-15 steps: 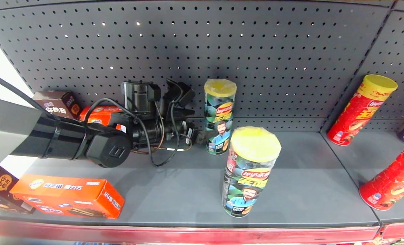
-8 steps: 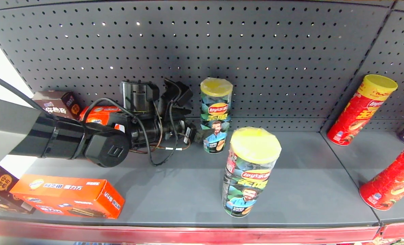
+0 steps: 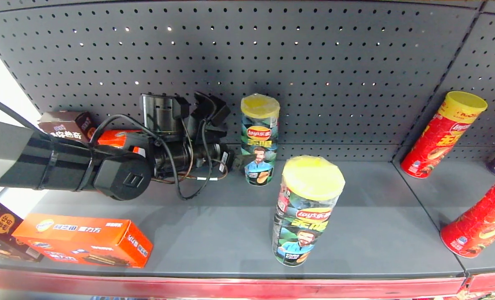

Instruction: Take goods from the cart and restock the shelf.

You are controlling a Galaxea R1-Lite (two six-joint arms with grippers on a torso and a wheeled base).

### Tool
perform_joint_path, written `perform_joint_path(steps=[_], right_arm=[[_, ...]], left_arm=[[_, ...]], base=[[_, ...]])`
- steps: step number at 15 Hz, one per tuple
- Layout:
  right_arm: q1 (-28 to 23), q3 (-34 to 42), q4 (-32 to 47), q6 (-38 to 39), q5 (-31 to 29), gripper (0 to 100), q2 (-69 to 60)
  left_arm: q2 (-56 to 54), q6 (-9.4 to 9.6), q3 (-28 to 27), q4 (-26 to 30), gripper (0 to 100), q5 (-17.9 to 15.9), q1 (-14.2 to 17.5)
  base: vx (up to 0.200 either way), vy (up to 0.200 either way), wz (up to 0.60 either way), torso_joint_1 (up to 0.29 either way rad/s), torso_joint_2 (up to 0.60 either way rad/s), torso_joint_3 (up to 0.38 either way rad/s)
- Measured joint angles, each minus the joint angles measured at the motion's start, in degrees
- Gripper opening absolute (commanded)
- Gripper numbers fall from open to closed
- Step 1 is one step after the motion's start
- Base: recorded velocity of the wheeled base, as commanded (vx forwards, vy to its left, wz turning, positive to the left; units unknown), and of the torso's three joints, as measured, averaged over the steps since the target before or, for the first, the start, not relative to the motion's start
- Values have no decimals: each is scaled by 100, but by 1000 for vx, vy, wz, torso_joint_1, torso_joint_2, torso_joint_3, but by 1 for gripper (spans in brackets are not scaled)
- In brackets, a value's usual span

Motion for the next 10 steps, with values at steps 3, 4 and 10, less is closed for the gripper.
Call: perform_joint_path(steps=[3,4,10], right_arm=[[0,0,0,0,2,100,0],[0,0,0,0,2,100,0],[-2,0,0,2,2,100,0]], left_arm=[[-11,-1,30,-5,100,5,4],[-20,-6,50,-5,100,13,4],[-400,-9,469,28,100,11,63]], base=[[0,0,0,0,0,0],[0,0,0,0,0,0],[0,0,0,0,0,0]])
